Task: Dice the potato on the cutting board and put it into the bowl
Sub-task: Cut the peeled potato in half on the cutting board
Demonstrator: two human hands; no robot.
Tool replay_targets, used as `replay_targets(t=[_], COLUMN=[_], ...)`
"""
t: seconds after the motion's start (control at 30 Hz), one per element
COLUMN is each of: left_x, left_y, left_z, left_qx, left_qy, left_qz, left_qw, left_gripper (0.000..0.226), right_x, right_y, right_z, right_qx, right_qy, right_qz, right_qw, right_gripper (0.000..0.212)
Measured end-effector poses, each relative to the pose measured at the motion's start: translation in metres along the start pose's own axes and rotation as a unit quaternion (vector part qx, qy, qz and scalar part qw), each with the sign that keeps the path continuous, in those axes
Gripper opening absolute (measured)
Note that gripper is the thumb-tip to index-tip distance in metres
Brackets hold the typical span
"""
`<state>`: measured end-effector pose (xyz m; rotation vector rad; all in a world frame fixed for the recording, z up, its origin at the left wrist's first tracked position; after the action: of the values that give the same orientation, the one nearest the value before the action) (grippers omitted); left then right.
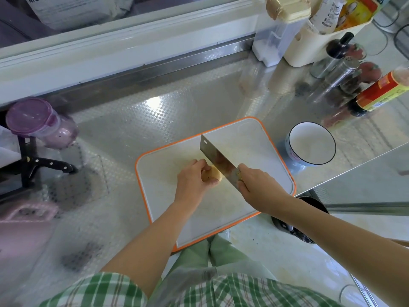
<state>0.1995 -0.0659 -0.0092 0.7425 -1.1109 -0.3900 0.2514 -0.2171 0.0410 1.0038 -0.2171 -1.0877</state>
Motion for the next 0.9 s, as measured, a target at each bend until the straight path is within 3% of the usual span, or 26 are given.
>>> replay_targets(t=[0.6,0.9], left_x=[-0.003,-0.003], left_y=[-0.003,-0.001], left_z=[0.000,-0.002], left_qx=[-0.006,-0.007], left_qy=[0.017,0.014], left_qz=[0.052,0.038], left_qw=[0.998,0.999], left_gripper=[0.033,0.036], right_x=[0.000,0.004], right_y=[-0.035,-0.007], right_z=[-0.041,-0.031], right_qx=[-0.009,0.047], right_qy=[-0.013,0.011], right_qz=[-0.014,-0.070], right_qw=[1.000,0.996], right_gripper=[0.006,0.011])
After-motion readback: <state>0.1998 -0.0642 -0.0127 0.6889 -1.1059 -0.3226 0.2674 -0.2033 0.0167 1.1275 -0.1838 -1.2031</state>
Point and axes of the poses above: each hand's wrist, its own z-axis away from the middle knuckle, its own y-axis out of the back of the hand, x = y × z, the point moved 6 cm from there along -z, towards the middle knuckle, and after that the axes turned 5 degrees about -x, right-handed, at the moved point
